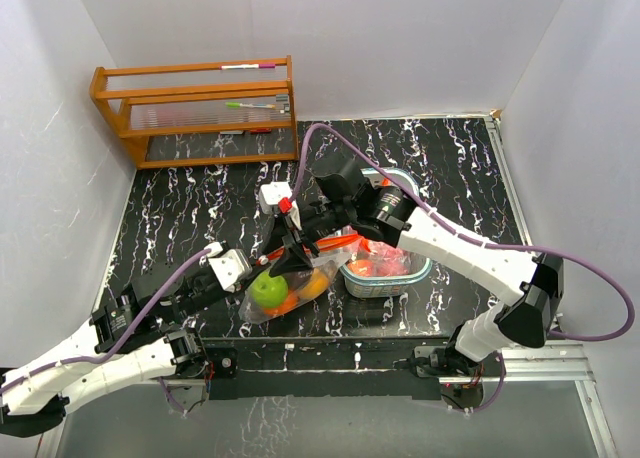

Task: Place the food in the zip-top bag and seal the zipper
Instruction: Zip the zipper food storage bag at the center of the board.

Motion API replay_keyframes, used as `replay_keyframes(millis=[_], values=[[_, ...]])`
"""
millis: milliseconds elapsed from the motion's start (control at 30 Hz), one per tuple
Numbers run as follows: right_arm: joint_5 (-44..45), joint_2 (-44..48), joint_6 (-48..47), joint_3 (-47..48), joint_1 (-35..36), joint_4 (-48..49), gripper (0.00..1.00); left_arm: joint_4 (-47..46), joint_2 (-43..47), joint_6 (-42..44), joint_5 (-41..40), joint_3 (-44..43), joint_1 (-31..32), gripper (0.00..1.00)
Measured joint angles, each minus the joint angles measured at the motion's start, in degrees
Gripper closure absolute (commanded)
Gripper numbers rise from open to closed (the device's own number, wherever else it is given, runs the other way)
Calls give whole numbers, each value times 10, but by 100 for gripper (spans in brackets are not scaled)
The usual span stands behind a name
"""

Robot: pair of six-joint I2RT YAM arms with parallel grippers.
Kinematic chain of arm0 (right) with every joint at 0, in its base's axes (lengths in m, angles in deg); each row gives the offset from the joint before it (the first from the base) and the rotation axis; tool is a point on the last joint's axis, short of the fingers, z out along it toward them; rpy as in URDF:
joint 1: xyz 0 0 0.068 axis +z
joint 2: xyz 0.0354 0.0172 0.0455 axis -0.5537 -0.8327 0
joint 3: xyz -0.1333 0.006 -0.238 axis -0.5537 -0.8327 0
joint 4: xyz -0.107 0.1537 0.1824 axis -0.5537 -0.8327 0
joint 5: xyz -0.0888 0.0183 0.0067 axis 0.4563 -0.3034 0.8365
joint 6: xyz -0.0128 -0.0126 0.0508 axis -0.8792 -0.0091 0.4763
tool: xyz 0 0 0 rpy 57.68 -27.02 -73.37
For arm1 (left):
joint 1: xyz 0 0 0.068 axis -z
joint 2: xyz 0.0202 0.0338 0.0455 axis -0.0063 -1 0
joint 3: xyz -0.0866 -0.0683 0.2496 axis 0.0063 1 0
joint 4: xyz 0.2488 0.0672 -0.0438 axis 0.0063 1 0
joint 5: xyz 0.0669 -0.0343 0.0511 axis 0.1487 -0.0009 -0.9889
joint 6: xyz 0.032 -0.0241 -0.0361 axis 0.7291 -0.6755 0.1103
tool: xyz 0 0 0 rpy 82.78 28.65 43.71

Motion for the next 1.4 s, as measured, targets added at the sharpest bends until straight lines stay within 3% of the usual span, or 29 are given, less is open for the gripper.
replay_keyframes(millis=[300, 533, 967, 1067, 1233, 1400], values=[[-24, 2, 3, 0, 0, 16, 51, 0, -1, 0, -4, 0, 0, 100], [-33, 2, 14, 15, 0, 27, 61, 0, -2, 0, -4, 0, 0, 100], [-36, -17, 33, 24, 0, 37, 63, 0, -1, 0, -6, 0, 0, 100], [-36, -21, 35, 24, 0, 37, 67, 0, -1, 0, -7, 0, 0, 100], [-34, -21, 36, 24, 0, 38, 90, 0, 4, 0, -10, 0, 0, 100], [-28, -21, 41, 24, 0, 39, 92, 0, 5, 0, -13, 0, 0, 100]])
